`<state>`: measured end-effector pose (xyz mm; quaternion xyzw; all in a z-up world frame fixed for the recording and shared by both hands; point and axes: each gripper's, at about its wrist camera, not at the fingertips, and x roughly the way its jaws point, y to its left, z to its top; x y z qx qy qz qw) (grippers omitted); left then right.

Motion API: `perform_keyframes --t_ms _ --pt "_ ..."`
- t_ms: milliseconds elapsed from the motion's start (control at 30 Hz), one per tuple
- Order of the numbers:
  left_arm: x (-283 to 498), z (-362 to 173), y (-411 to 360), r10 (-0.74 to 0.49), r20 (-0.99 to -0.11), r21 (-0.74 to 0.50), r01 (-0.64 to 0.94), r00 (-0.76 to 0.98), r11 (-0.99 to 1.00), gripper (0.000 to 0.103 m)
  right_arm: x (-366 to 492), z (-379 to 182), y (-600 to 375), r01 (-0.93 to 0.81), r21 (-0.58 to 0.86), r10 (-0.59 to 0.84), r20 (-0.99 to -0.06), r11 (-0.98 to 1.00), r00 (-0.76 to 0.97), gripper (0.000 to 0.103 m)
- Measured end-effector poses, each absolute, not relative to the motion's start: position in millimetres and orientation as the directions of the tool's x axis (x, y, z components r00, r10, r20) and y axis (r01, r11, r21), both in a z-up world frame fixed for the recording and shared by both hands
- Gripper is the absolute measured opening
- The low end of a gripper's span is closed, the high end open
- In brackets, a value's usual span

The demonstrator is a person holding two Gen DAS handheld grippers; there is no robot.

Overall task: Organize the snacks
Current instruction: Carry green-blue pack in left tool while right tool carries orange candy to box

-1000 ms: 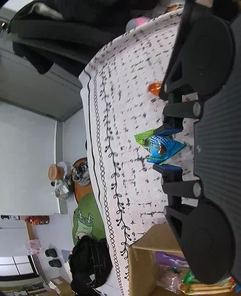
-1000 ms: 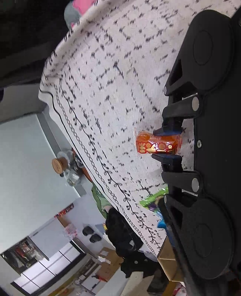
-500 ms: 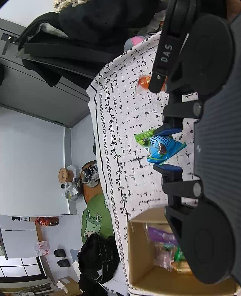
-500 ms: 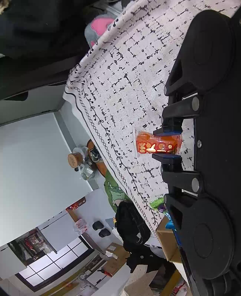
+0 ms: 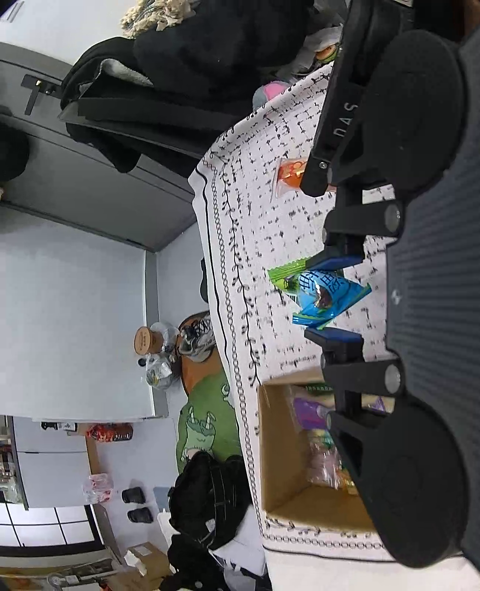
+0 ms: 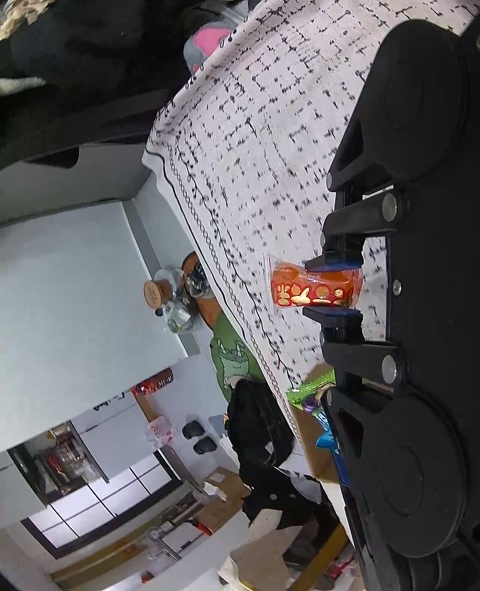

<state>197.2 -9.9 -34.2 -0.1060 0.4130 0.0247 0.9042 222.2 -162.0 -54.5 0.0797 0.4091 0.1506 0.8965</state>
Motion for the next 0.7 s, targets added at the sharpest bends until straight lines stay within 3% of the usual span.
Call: perform_keyframes --t_ms 700 --pt "164.6 -18.3 89.5 0.028 -0.739 -0.177 -0.234 0.673 0.956 0.031 202.7 -41.7 -95.3 -0.283 0.281 0.398 -0.685 0.917 0.610 0.018"
